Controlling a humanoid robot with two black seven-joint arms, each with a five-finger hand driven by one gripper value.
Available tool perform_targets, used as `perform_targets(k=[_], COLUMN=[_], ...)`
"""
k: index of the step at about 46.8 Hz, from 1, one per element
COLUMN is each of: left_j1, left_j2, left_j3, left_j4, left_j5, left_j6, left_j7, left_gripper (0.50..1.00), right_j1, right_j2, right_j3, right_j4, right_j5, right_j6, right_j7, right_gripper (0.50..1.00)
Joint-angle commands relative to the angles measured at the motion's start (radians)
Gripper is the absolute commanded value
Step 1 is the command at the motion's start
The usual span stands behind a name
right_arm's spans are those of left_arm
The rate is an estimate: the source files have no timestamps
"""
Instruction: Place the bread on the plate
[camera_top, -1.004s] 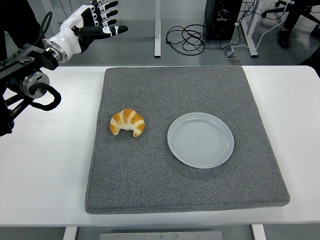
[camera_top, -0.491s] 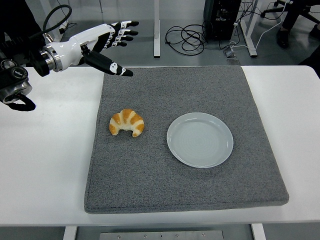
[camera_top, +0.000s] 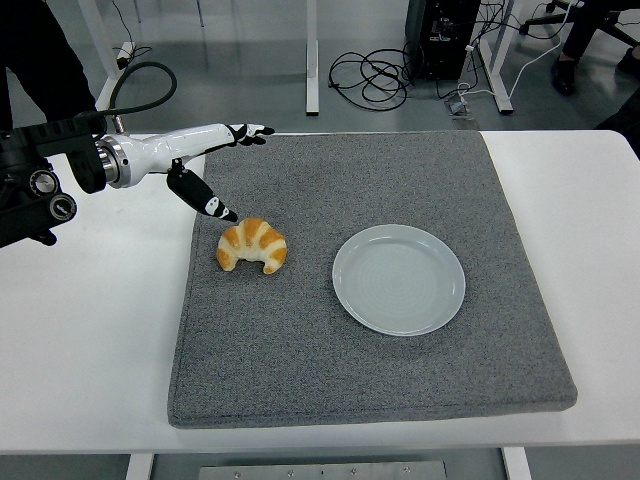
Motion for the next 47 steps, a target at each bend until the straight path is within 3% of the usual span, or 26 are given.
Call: perform_targets(k=[1, 8, 30, 47], left_j1=[0.003, 0.04, 0.094, 0.16], left_j2=[-0.003, -0.024, -0.064, -0.095], left_j3=[0.014, 0.021, 0.023, 0.023], left_j4=[0.0, 0.0, 0.002, 0.031], left_j5=[0.037, 0.124, 0.167, 0.305], left_j6=[0.008, 0.077, 0.087, 0.18], left_j7=[0.001, -0.001, -0.009, -0.004], left_gripper=[0.98, 0.98, 0.978, 0.975], right_j1=[0.0, 0.0, 0.0, 0.0], right_j2=[0.0, 0.0, 0.0, 0.0], right_j3=[0.002, 0.0, 0.0, 0.0], right_j4=[0.0, 0.0, 0.0, 0.0], right_j5=[0.0, 0.0, 0.0, -0.001], right_j6=[0.0, 0.0, 0.0, 0.0], right_j7=[0.001, 0.001, 0.001, 0.001], right_gripper=[1.0, 1.0, 1.0, 1.0])
